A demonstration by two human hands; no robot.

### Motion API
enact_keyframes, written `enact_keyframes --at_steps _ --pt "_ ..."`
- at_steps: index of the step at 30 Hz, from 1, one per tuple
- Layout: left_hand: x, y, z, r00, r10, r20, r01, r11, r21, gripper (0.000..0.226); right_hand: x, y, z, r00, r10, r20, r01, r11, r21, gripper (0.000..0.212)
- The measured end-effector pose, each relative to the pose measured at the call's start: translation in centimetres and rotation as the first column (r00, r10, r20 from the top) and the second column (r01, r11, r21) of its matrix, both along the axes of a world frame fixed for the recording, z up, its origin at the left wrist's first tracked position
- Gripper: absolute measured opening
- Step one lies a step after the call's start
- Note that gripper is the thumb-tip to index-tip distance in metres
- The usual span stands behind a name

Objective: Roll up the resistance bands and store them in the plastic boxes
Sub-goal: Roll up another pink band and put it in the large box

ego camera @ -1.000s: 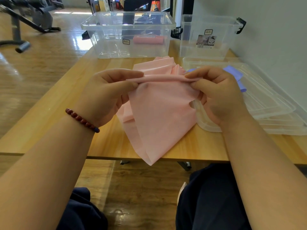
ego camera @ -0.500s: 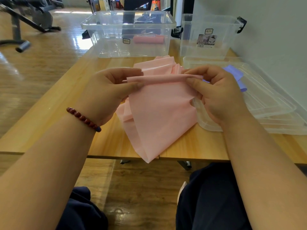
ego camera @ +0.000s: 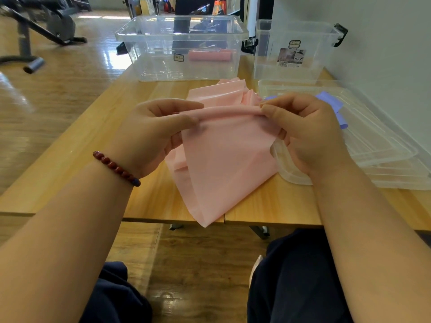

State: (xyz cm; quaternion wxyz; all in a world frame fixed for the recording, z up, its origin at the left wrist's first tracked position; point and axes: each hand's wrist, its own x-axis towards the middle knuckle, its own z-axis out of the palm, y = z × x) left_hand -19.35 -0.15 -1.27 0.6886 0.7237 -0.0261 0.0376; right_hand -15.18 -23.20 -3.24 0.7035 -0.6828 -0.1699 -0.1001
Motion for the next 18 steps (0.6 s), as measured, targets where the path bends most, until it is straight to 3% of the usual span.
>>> enact_keyframes --at_steps 3,10,18 --pt "0.19 0.02 -0.18 1.0 0.02 0.021 -0.02 1.0 0.019 0.029 -0.07 0.07 -0.15 0.999 -0.03 0.024 0.031 0.999 -0.022 0.012" --pt "0.46 0.35 -0.44 0.996 0.052 0.075 -0.058 0.995 0.081 0.024 -0.11 0.07 -0.06 0.998 -0.048 0.036 0.052 0.989 -0.137 0.018" --pt "0.05 0.25 -0.01 0.998 0.014 0.066 -0.018 0.998 0.057 0.02 -0.5 0.36 0.23 0.999 -0.004 0.044 0.005 0.999 -0.039 0.027"
